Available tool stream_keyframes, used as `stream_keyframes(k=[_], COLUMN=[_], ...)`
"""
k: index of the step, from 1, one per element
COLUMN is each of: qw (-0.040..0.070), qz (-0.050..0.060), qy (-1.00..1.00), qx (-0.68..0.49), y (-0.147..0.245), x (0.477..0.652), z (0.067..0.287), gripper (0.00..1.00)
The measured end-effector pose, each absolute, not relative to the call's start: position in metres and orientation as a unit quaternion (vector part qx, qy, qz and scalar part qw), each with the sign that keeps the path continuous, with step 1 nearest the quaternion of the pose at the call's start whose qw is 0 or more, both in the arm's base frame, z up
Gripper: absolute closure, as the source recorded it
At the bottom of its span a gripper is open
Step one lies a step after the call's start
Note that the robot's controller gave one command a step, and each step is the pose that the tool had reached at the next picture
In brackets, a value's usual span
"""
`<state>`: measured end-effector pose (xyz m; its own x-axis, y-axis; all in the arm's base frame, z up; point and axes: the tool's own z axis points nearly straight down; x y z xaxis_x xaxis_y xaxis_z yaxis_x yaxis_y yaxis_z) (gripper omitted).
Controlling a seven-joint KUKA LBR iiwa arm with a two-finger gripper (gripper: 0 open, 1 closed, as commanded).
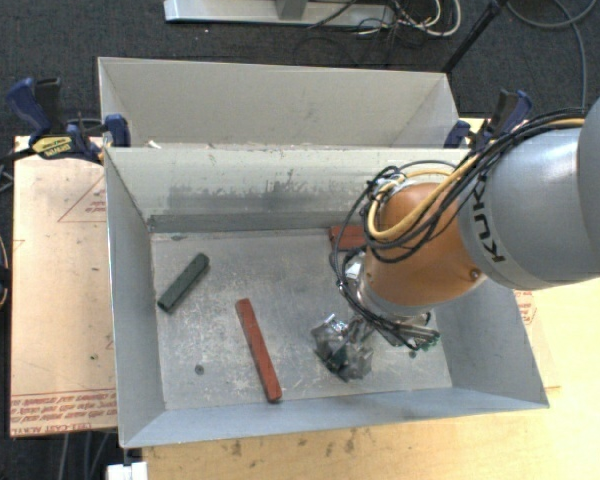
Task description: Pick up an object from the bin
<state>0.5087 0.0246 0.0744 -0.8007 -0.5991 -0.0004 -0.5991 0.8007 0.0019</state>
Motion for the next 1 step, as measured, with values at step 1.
stream_keyframes(k=[1], qw=[0.0], qz=[-0.001], qy=[-0.949], qx=[0.316], y=[0.0246], x=[0.5088], z=[0.0744], gripper=[1.0])
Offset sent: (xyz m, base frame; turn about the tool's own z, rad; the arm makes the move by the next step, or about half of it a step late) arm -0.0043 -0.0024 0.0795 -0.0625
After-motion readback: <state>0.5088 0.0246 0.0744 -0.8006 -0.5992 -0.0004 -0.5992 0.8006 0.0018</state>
